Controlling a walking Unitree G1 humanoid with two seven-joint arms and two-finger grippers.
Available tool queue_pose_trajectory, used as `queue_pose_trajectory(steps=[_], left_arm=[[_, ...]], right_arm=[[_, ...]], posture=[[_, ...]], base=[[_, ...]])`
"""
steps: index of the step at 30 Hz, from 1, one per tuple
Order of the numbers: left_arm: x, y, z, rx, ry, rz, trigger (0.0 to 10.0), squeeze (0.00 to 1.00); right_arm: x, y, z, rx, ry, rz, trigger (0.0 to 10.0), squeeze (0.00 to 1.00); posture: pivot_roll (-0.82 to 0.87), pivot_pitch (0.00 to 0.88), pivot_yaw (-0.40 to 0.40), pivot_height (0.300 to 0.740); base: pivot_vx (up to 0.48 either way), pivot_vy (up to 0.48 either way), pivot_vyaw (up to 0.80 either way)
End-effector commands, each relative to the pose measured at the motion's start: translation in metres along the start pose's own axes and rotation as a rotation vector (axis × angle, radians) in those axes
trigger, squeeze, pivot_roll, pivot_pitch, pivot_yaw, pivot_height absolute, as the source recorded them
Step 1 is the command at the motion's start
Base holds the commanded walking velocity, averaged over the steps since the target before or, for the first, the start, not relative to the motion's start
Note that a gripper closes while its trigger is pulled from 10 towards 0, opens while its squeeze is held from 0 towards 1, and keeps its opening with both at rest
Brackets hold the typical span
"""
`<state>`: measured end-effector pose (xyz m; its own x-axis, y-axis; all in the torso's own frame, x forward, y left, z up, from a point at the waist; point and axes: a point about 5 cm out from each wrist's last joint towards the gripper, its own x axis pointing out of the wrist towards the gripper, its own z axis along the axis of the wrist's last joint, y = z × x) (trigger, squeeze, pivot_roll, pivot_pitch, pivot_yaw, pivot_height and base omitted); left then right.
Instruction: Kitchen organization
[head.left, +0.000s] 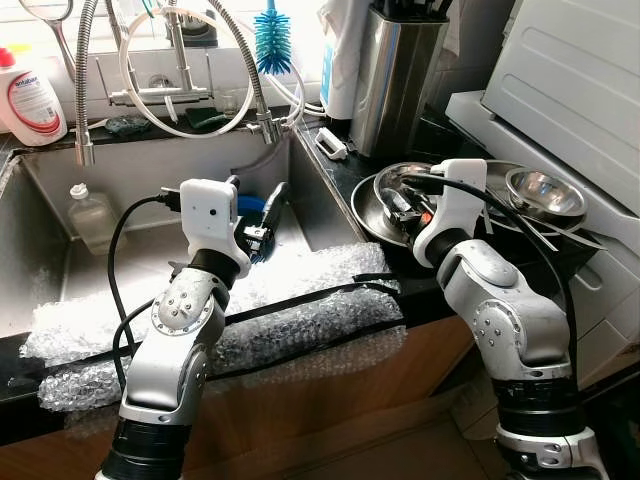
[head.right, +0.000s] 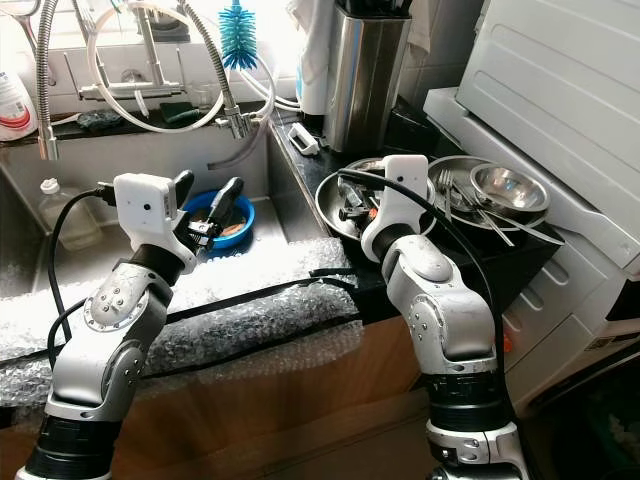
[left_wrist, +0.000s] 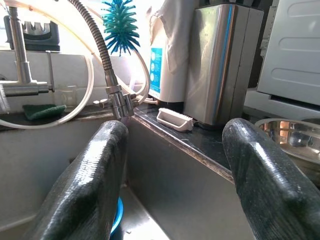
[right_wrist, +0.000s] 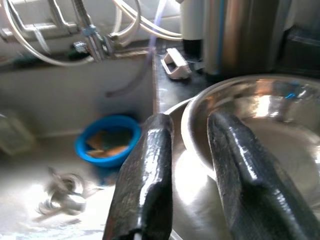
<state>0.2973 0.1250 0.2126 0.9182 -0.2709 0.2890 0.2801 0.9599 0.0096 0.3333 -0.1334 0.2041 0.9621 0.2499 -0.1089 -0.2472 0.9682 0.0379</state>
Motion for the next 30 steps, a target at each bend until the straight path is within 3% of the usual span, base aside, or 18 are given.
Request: queue_pose_trajectory(steps=[1, 2, 8, 13, 17, 18, 19, 30], left_arm=[[0.003, -0.003, 0.001, 0.007, -0.006, -0.012, 10.0, 0.00], [0.003, -0.003, 0.001, 0.006, -0.005, -0.013, 10.0, 0.00], [0.005, -0.005, 0.000, 0.000, -0.003, -0.021, 10.0, 0.00], [0.006, -0.005, 0.000, -0.001, -0.001, -0.025, 10.0, 0.00], [0.008, -0.005, 0.001, 0.002, -0.004, -0.028, 10.0, 0.00], [0.008, -0.005, 0.001, 0.001, -0.005, -0.028, 10.0, 0.00], [0.008, -0.005, 0.001, 0.002, -0.006, -0.028, 10.0, 0.00], [0.006, -0.007, 0.002, 0.004, -0.011, -0.041, 10.0, 0.00]], right_arm=[[0.003, -0.004, 0.004, -0.080, -0.008, -0.015, 10.0, 0.00], [0.004, -0.005, 0.005, -0.092, -0.007, -0.016, 10.0, 1.00], [0.014, -0.014, 0.003, -0.125, 0.029, -0.016, 10.0, 1.00], [0.022, -0.008, 0.001, -0.145, 0.050, 0.063, 10.0, 1.00], [0.028, -0.011, 0.005, -0.157, 0.043, 0.050, 10.0, 1.00], [0.029, -0.011, 0.005, -0.161, 0.042, 0.053, 10.0, 0.34], [0.030, -0.011, 0.006, -0.176, 0.047, 0.057, 10.0, 0.00], [0.035, -0.017, 0.007, -0.273, 0.083, 0.059, 10.0, 0.00]], posture=[[-0.09, 0.000, -0.063, 0.740], [-0.09, 0.000, -0.062, 0.740], [-0.09, 0.000, -0.060, 0.740], [-0.09, 0.000, -0.056, 0.740], [-0.09, 0.000, -0.055, 0.740], [-0.09, 0.000, -0.054, 0.740], [-0.09, 0.000, -0.053, 0.740], [-0.09, 0.000, -0.051, 0.740]], base=[[0.000, 0.000, 0.00], [0.000, 0.000, 0.00], [0.000, 0.000, 0.00], [0.000, 0.000, 0.00], [0.000, 0.000, 0.00], [0.000, 0.000, 0.00], [0.000, 0.000, 0.00], [0.000, 0.000, 0.00]])
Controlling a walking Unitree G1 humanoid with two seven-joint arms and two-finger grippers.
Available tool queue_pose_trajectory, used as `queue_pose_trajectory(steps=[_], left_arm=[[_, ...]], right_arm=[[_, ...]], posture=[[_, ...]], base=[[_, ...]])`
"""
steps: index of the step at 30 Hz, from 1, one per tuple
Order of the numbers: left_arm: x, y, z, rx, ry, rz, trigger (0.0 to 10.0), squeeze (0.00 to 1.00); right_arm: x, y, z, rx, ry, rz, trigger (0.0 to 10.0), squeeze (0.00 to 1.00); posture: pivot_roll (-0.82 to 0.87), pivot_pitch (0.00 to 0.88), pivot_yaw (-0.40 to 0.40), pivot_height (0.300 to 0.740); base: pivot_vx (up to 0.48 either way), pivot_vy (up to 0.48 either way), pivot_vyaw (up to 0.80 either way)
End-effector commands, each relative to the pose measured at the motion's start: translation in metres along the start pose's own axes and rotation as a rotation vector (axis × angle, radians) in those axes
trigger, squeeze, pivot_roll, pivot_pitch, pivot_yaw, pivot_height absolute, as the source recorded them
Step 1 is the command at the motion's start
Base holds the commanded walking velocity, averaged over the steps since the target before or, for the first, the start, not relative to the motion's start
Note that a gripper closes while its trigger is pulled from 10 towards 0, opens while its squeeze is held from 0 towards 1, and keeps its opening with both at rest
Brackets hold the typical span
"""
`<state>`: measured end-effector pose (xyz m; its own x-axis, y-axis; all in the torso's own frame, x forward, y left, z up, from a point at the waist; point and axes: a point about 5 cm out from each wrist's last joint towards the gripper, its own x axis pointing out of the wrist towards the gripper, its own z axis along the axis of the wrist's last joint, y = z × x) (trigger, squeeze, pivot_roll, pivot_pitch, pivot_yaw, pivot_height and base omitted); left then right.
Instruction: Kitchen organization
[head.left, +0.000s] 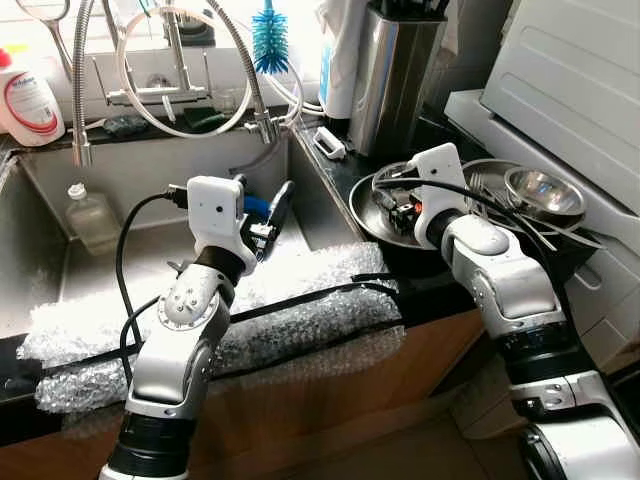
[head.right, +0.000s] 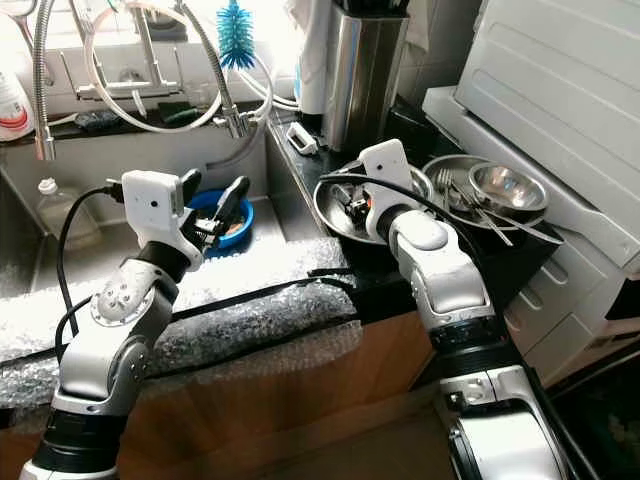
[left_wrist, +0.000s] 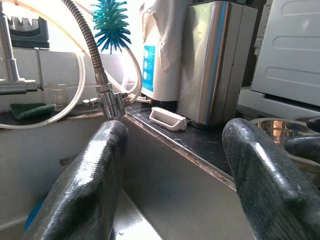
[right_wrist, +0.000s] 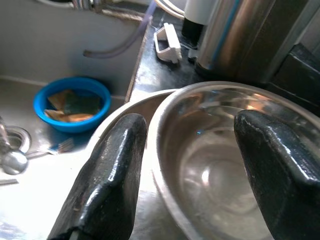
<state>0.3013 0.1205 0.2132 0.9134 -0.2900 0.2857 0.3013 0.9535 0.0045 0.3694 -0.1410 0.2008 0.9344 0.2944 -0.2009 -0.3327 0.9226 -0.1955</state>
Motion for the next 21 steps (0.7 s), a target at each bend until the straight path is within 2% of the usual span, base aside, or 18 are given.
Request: queue_pose_trajectory(steps=[1, 15, 18, 21], left_arm=[[0.001, -0.004, 0.003, 0.015, -0.014, -0.023, 10.0, 0.00], [0.001, -0.007, 0.002, 0.011, -0.012, -0.036, 10.0, 0.00], [0.002, -0.007, 0.002, 0.009, -0.011, -0.035, 10.0, 0.00], [0.002, -0.007, 0.002, 0.010, -0.010, -0.035, 10.0, 0.00]], right_arm=[[0.001, -0.002, 0.005, -0.030, 0.000, 0.003, 10.0, 0.00], [0.004, 0.002, -0.005, -0.071, 0.080, 0.039, 10.0, 0.00], [0.004, -0.001, -0.009, -0.130, 0.107, 0.015, 10.0, 0.00], [0.004, -0.002, -0.009, -0.143, 0.113, 0.011, 10.0, 0.00]], posture=[[-0.09, 0.000, -0.051, 0.740], [-0.09, 0.000, -0.055, 0.740], [-0.09, 0.000, -0.058, 0.740], [-0.09, 0.000, -0.058, 0.740]], base=[[0.000, 0.000, 0.00], [0.000, 0.000, 0.00], [0.000, 0.000, 0.00], [0.000, 0.000, 0.00]])
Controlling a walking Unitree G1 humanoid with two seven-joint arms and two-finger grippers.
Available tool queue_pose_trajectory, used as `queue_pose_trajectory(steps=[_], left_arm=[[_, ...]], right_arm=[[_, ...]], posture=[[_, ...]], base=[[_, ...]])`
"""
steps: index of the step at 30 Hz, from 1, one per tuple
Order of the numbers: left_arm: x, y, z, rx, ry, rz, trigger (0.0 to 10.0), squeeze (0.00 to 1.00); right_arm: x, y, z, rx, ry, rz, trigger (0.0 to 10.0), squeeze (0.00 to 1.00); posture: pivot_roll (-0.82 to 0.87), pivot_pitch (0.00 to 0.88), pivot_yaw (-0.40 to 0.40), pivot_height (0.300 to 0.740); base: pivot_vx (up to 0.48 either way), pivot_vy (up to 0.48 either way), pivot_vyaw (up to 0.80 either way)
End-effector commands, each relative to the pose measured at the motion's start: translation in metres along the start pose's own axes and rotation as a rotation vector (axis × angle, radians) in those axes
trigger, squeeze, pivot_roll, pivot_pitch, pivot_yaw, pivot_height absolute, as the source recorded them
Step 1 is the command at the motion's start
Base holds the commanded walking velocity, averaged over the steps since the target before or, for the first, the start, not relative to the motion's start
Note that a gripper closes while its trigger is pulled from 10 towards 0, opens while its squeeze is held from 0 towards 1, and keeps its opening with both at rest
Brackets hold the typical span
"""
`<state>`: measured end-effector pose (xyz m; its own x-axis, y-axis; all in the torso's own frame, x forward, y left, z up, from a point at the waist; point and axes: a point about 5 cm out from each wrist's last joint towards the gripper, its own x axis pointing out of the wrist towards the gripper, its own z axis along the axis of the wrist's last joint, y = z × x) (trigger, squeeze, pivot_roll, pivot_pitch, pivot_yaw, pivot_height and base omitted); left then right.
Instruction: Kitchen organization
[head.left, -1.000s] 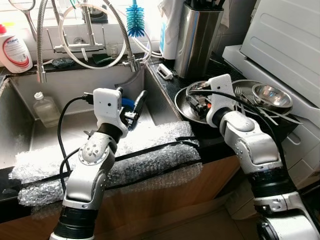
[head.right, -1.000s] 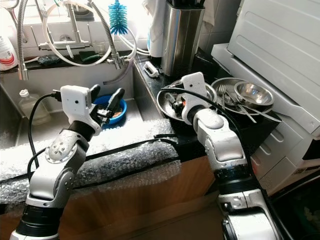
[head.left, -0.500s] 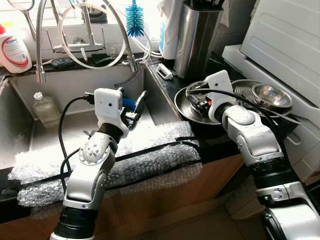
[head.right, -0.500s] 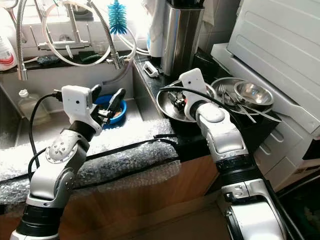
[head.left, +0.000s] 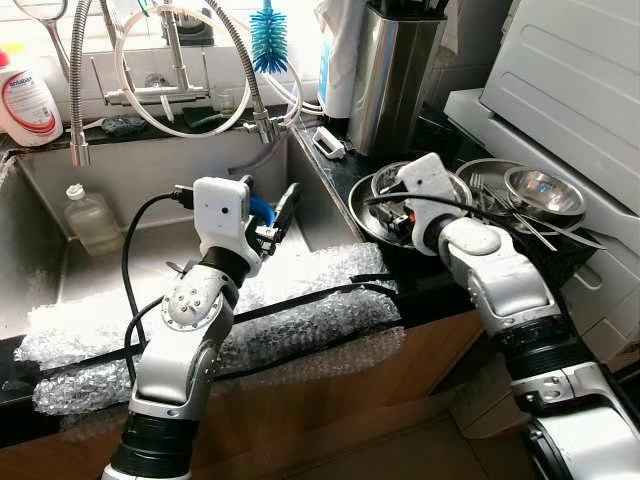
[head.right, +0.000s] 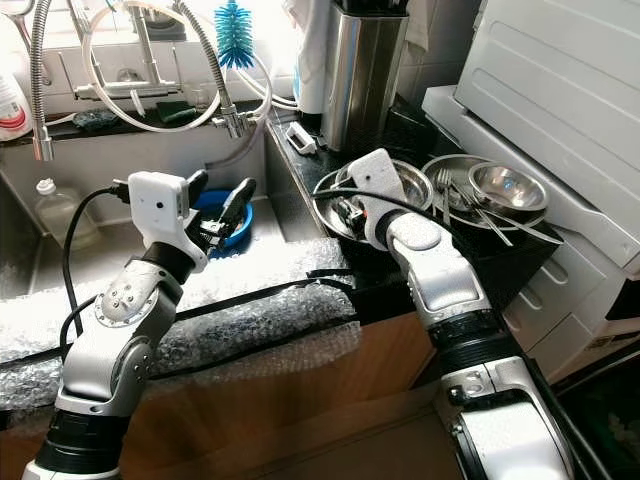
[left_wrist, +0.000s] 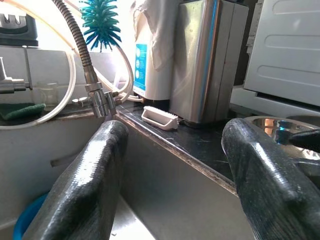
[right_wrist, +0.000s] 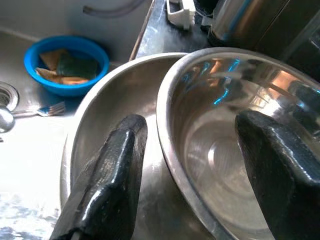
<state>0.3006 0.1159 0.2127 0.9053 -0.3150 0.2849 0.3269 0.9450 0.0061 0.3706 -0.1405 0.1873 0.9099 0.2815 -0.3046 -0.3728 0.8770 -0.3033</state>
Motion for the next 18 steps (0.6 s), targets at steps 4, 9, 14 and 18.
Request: queue_pose_trajectory(steps=[4, 9, 14, 18], left_arm=[[0.0008, -0.0023, 0.0026, 0.014, -0.007, -0.012, 10.0, 0.00], [0.0011, -0.0021, 0.0025, 0.014, -0.006, -0.011, 10.0, 0.00], [0.0027, -0.0005, 0.0012, 0.018, -0.001, -0.007, 10.0, 0.00], [0.0038, 0.0011, 0.0016, 0.025, -0.005, 0.001, 10.0, 0.00]], right_arm=[[-0.0005, -0.0078, -0.0021, -0.083, 0.041, -0.040, 10.0, 0.00], [-0.0006, -0.0109, -0.0039, -0.122, 0.053, -0.060, 10.0, 0.00], [-0.0006, -0.0122, -0.0026, -0.132, 0.045, -0.071, 0.0, 0.00], [-0.0001, -0.0108, -0.0002, -0.131, 0.030, -0.069, 0.0, 0.00]], posture=[[-0.09, 0.000, -0.058, 0.740], [-0.09, 0.000, -0.059, 0.740], [-0.08, 0.000, -0.057, 0.740], [-0.08, 0.000, -0.058, 0.740]], base=[[0.000, 0.000, 0.00], [0.000, 0.000, 0.00], [0.000, 0.000, 0.00], [0.000, 0.000, 0.00]])
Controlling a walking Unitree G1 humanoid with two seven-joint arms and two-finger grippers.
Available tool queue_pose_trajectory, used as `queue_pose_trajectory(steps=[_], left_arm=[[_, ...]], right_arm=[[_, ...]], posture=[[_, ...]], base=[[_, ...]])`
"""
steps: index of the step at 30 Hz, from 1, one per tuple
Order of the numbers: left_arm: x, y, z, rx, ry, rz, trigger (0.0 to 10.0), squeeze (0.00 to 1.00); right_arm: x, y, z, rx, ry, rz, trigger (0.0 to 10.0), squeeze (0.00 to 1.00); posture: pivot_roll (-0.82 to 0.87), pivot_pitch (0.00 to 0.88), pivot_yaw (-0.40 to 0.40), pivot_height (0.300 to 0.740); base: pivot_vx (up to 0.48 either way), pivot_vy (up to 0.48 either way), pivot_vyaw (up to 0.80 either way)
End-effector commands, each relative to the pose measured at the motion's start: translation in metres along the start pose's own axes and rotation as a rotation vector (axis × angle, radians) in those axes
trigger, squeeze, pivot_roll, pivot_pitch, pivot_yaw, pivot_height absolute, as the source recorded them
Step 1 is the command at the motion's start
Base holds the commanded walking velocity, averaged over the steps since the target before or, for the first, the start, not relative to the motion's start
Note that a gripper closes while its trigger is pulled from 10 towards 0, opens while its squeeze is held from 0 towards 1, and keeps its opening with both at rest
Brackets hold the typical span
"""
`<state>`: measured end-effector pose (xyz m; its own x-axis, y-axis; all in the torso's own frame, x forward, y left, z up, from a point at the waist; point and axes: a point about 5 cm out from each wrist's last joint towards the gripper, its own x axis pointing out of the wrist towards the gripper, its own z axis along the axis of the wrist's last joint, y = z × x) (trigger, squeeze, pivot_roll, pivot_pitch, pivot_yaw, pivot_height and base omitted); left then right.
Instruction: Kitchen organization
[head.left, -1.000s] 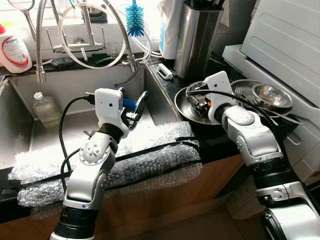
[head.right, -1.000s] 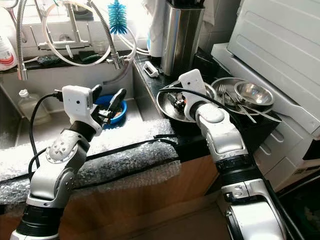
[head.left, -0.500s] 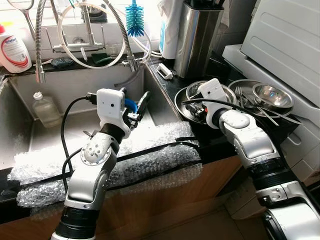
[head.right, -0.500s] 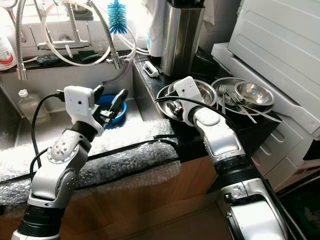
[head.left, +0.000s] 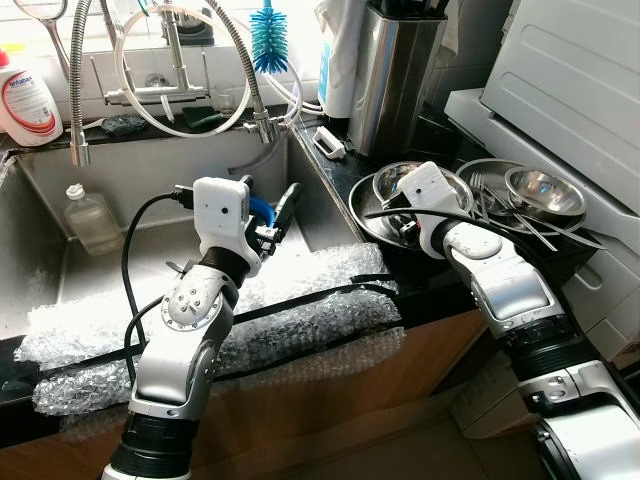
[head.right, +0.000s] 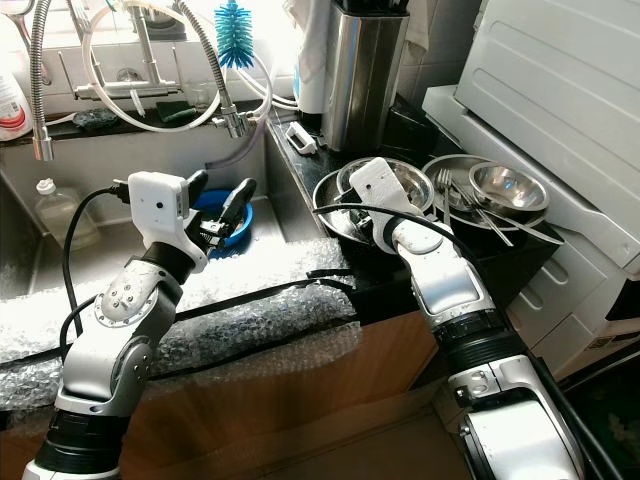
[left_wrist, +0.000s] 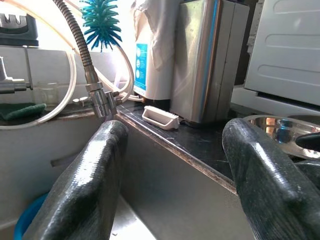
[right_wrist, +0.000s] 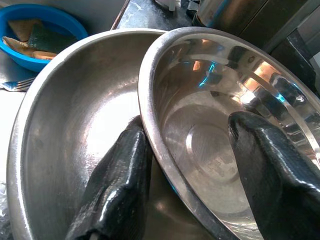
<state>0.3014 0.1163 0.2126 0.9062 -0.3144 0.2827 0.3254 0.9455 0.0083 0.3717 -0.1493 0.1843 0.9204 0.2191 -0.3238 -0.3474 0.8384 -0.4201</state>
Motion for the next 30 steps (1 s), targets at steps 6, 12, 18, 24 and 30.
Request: queue_pose_trajectory(steps=[6, 12, 18, 24, 30], left_arm=[[0.004, 0.000, 0.002, 0.022, -0.009, 0.001, 10.0, 0.00], [0.003, 0.002, 0.003, 0.027, -0.012, 0.009, 10.0, 0.00], [0.003, 0.002, 0.003, 0.024, -0.017, 0.020, 10.0, 0.00], [0.003, 0.008, 0.003, 0.028, -0.017, 0.061, 10.0, 0.00], [0.002, 0.008, 0.005, 0.010, -0.029, 0.078, 10.0, 0.00]], right_arm=[[0.002, 0.004, 0.008, -0.007, -0.032, 0.001, 0.0, 0.00], [0.001, 0.005, 0.013, -0.004, -0.062, 0.006, 0.0, 0.00], [-0.001, 0.007, 0.023, 0.012, -0.116, 0.001, 0.0, 0.00], [-0.004, 0.003, 0.036, 0.068, -0.193, -0.028, 0.0, 0.00], [-0.012, -0.001, 0.050, 0.157, -0.302, -0.043, 0.0, 0.00]], posture=[[-0.08, 0.000, -0.055, 0.740], [-0.08, 0.000, -0.056, 0.740], [-0.08, 0.000, -0.056, 0.740], [-0.08, 0.000, -0.059, 0.740], [-0.08, 0.000, -0.062, 0.740]], base=[[0.000, 0.000, 0.00], [0.000, 0.000, 0.00], [0.000, 0.000, 0.00], [0.000, 0.000, 0.00], [0.000, 0.000, 0.00]])
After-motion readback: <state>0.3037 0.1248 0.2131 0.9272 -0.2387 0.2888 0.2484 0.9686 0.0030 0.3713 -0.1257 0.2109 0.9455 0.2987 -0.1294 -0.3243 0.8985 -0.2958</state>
